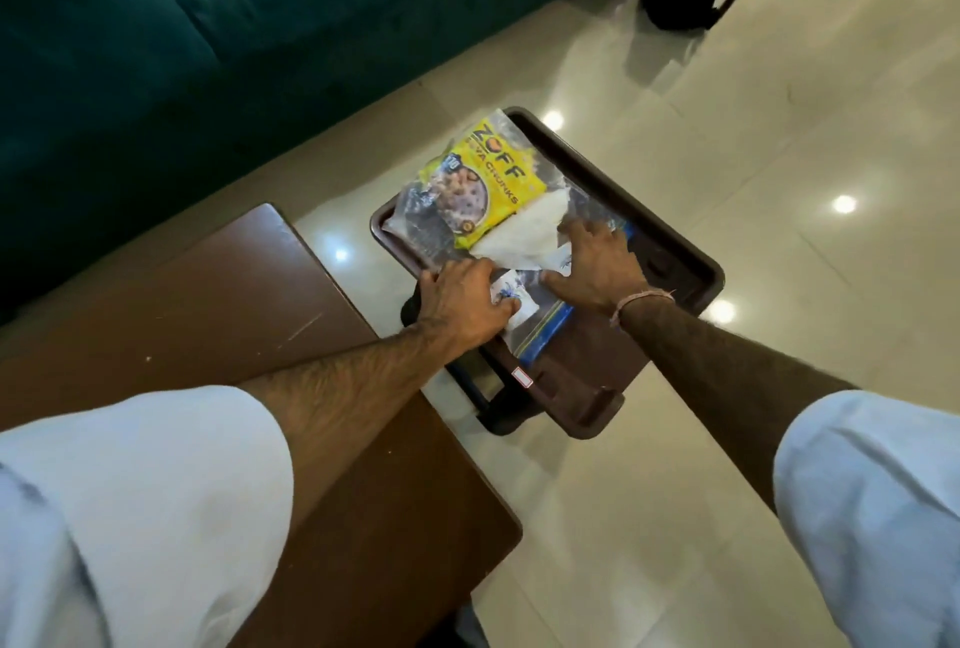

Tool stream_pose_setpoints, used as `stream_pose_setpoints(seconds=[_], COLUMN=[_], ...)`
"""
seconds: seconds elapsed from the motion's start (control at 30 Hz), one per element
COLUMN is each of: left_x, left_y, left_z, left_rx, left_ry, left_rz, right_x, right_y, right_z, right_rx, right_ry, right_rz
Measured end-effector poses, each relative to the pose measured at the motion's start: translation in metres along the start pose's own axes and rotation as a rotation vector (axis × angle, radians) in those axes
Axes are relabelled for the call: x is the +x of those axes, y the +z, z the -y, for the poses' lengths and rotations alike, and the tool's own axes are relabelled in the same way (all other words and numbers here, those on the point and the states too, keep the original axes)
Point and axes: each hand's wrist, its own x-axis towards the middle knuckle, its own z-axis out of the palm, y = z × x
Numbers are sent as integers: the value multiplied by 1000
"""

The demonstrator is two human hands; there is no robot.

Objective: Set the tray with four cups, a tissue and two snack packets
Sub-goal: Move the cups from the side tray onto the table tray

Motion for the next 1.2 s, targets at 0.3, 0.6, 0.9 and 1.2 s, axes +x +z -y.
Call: stream_pose_setpoints(seconds=[0.3,0.6,0.9,1.2], left_x=[17,1,-60,-160], left_y=[12,-24,-120,-219], left_z=[-13,-10,21,70], left_rx=[-47,-147,-295,-415], left_ry=[-95,-77,-120,-234], left_rz=[85,86,-121,-289], right_x=[8,-3,-41,-116], right_y=[17,-13,-74,-124], right_z=[-18,10,97,215], right_rx=[191,368,450,503], right_ry=[31,-26,-147,-291], right_rz=[36,-90,-166,-240])
